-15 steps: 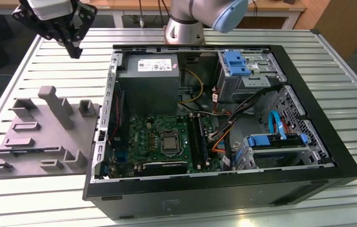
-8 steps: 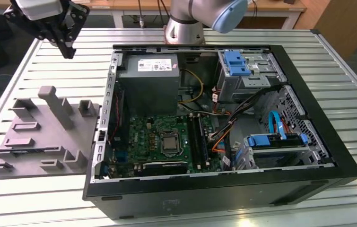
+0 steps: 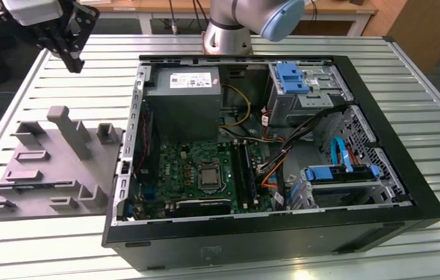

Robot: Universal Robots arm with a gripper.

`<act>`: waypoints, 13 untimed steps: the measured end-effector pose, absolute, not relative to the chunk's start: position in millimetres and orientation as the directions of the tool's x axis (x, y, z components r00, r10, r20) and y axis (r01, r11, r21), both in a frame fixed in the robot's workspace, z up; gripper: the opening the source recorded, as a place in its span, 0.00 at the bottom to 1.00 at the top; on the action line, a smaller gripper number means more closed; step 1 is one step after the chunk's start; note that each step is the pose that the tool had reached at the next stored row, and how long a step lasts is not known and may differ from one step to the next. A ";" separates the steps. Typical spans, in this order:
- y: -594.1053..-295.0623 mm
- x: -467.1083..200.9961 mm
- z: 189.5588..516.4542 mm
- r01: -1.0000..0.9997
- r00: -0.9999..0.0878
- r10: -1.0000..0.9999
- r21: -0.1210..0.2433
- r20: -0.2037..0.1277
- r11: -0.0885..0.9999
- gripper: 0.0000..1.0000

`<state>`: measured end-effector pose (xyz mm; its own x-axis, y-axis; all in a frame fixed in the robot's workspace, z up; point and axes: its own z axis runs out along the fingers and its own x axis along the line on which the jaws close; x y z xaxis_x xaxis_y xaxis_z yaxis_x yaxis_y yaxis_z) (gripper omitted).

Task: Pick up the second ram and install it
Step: 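Reach for the second ram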

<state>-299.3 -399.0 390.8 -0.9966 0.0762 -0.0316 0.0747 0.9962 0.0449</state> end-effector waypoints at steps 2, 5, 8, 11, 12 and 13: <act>-399.0 -303.4 390.5 0.075 -0.997 0.076 0.045 -0.032 0.996 0.11; -399.0 -310.9 390.1 0.075 -0.997 0.076 0.045 -0.032 0.996 0.11; -399.0 -318.7 389.9 0.075 -0.997 0.076 0.045 -0.032 0.996 0.11; -399.0 -326.7 389.7 0.075 -0.997 0.076 0.045 -0.032 0.996 0.11; -399.0 -329.4 389.5 0.075 -0.997 0.076 0.045 -0.032 0.996 0.11; -399.0 -332.2 389.5 0.075 -0.997 0.076 0.045 -0.032 0.996 0.11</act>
